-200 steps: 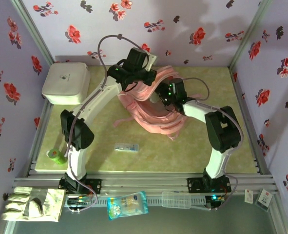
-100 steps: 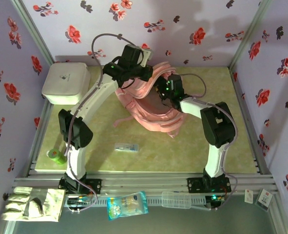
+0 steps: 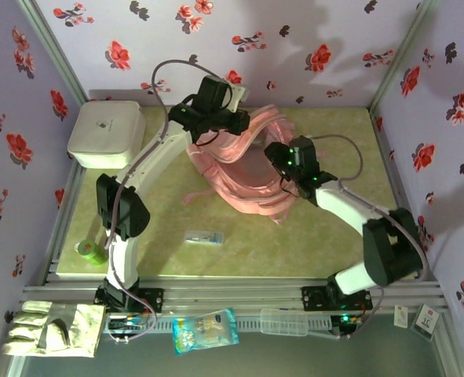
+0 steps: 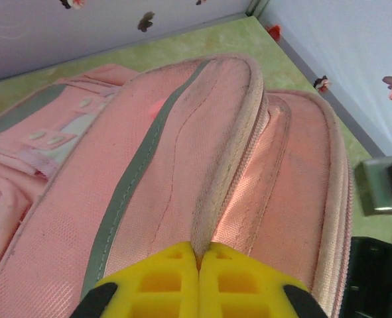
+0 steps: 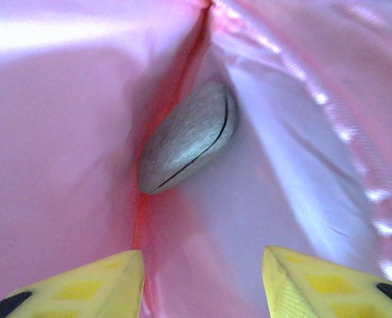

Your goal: Pack books, pencil case, and school supplies into a backpack

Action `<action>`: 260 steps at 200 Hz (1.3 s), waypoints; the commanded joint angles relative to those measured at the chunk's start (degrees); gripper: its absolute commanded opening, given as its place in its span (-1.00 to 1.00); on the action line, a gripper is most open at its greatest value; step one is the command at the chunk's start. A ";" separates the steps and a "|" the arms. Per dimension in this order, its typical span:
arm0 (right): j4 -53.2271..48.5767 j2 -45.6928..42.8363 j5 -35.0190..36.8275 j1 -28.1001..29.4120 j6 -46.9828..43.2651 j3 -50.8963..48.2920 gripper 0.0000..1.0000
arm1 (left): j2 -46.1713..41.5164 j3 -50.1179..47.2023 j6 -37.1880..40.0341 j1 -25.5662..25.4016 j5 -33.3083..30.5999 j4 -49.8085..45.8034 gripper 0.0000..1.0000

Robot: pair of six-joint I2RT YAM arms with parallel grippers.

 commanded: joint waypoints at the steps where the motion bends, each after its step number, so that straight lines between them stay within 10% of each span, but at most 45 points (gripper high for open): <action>1: -11.14 -5.63 11.39 -0.60 -2.93 -1.11 0.02 | 1.48 0.12 -1.75 -0.80 2.33 6.54 -1.00; 58: -19.94 -11.92 19.07 -1.49 -4.77 -0.21 0.13 | 10.66 6.39 -2.42 -5.62 4.86 4.16 -0.83; 155: -20.70 -8.19 12.15 -1.40 -5.99 2.11 0.45 | -1.00 -12.06 -16.05 1.45 3.18 14.11 0.44; 260: -19.87 0.83 5.50 1.23 -6.45 5.87 0.59 | -7.94 -44.22 -35.42 12.46 9.91 30.44 0.27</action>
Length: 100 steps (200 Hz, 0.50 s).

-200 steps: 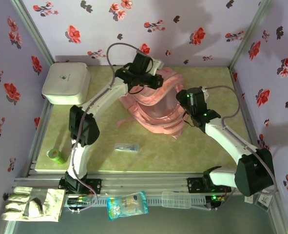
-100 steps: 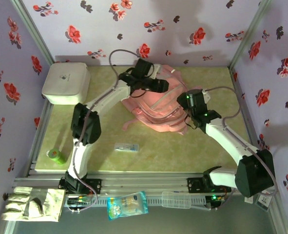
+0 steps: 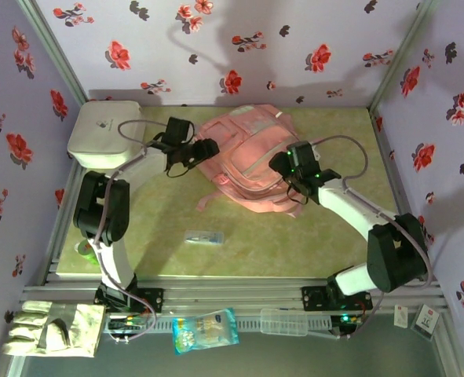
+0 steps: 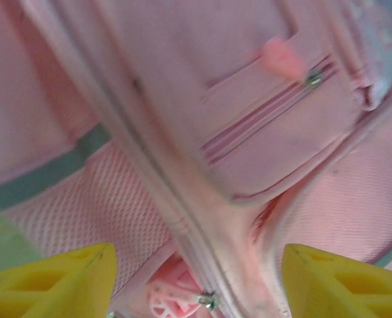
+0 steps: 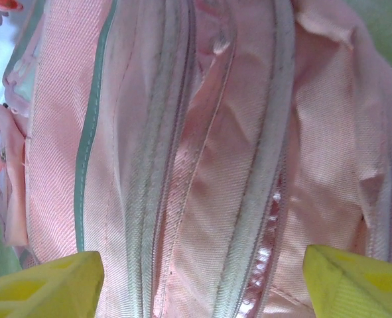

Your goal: Pack books, pencil case, and school supplies into a backpack

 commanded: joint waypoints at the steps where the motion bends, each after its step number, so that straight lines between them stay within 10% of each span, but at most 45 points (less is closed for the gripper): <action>1: 0.23 0.87 -0.93 0.47 -0.66 2.27 0.58 | 0.92 -1.48 -4.97 0.21 5.03 7.44 0.26; 100: 0.71 2.86 -1.93 0.57 -0.51 3.06 0.62 | 9.03 0.04 -8.56 0.81 10.24 12.36 0.05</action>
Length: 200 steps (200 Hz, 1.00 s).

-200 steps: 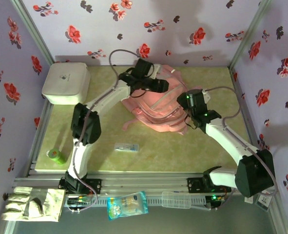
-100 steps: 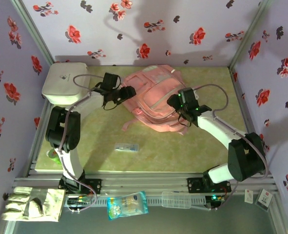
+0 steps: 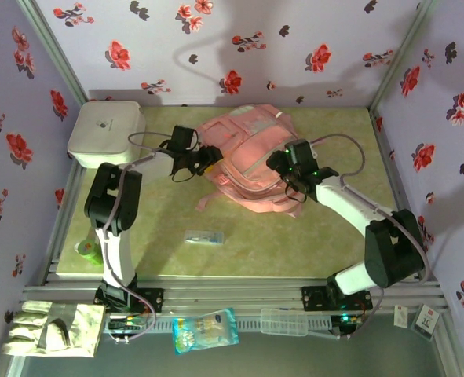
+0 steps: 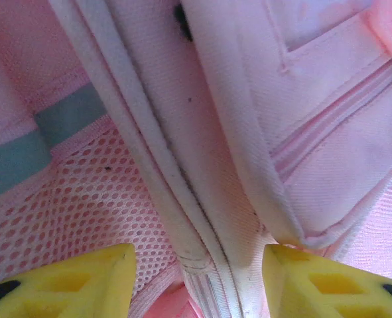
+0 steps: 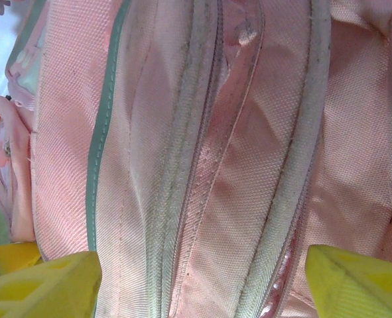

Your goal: Pack books, pencil case, and school supplies into a backpack

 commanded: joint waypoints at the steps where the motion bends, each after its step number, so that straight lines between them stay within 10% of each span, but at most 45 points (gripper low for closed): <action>1: 0.67 1.18 -0.60 0.41 -0.52 1.77 0.62 | 1.65 1.11 -1.55 0.35 3.18 3.61 0.05; 107: 6.80 10.53 -6.81 -3.18 -9.09 9.17 0.47 | -0.52 -1.16 -8.16 0.41 6.49 14.11 -0.73; 200: -5.53 15.43 -4.53 -9.04 -17.77 21.29 0.53 | -5.40 -1.81 -17.58 -2.03 3.40 18.72 -0.78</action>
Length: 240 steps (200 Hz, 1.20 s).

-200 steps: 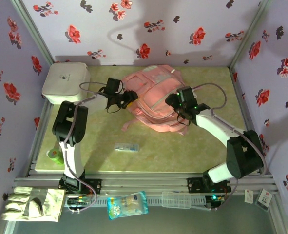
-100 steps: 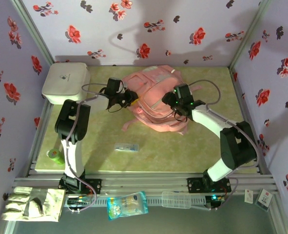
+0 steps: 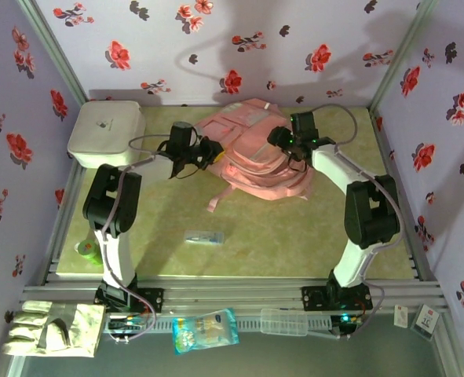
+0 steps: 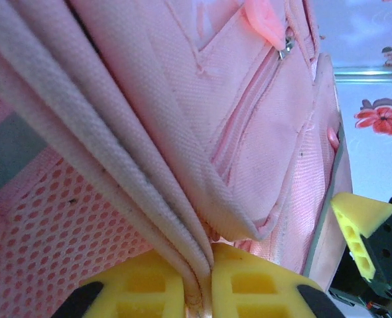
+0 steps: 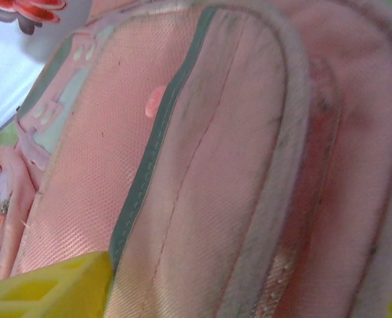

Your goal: Pack books, pencil case, and school supplies into a backpack

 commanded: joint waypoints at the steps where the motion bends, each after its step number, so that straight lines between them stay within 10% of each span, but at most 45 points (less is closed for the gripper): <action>1: -5.01 -2.76 3.96 -0.54 -2.31 0.60 0.53 | -3.60 1.05 -2.45 -1.12 -0.88 3.71 -0.78; 87: -22.26 -12.40 14.41 10.79 -1.02 -1.26 0.44 | -3.95 3.16 -5.86 -3.06 -3.96 -1.00 -0.76; 143: -12.54 -4.91 10.31 23.58 6.25 1.91 0.15 | -4.47 2.42 -6.25 -4.07 -4.05 -0.96 -0.76; 240: -6.68 5.63 12.54 24.92 11.58 6.60 -0.34 | -6.12 0.36 -7.72 -4.50 -3.35 -0.78 -0.73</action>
